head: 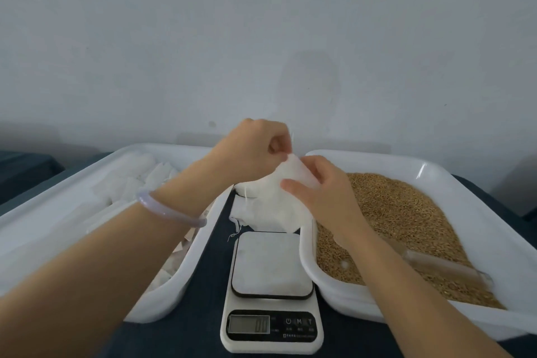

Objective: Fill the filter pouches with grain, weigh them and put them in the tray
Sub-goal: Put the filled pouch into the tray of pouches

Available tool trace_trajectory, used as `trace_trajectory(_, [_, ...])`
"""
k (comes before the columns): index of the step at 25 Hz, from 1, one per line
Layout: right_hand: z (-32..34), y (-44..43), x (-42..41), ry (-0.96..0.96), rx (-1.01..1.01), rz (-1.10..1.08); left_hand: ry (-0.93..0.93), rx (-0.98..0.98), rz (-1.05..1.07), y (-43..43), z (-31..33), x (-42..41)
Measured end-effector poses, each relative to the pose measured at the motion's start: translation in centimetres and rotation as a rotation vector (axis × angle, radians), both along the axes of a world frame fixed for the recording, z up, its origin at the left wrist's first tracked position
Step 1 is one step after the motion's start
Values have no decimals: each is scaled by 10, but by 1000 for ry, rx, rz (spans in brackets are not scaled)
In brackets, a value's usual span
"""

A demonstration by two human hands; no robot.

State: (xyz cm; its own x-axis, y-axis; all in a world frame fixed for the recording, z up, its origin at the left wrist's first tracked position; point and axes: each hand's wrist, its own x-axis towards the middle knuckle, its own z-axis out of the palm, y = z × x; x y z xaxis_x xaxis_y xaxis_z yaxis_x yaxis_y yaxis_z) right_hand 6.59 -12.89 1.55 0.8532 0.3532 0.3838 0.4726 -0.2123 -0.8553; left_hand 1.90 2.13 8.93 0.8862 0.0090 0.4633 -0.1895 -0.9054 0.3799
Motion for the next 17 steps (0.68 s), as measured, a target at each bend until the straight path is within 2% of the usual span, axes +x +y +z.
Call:
trace_trajectory(2, [4, -9, -7, 72, 151, 24, -36, -418, -20, -10, -4, -19])
trace_trajectory(3, [4, -16, -12, 112, 232, 37, 24, -652, -26, -14, -11, -26])
trace_trajectory(5, [2, -30, -20, 209, 365, 71, 246, -987, -163, -28, -36, -35])
trace_trajectory(6, [1, -35, -24, 229, 379, 72, 324, -1145, -269, -37, -49, -37])
trace_trajectory(7, [-1, -40, -28, 231, 361, 61, 340, -1293, -334, -48, -59, -36])
trace_trajectory(8, [-3, -44, -30, 208, 331, 33, 305, -1361, -331, -57, -65, -34])
trace_trajectory(9, [-3, -48, -32, 149, 291, -15, 256, -1345, -292, -63, -68, -31])
trace_trajectory(10, [-3, -54, -32, 29, 236, -74, 220, -1251, -227, -67, -69, -28])
trace_trajectory(13, [12, -74, -30, -478, -37, -95, 208, -888, -98, -74, -68, -21])
trace_trajectory(15, [19, -81, -25, -569, -214, -14, 239, -822, -97, -76, -67, -20])
trace_trajectory(17, [21, -85, -23, -513, -266, 28, 286, -809, -130, -76, -66, -21])
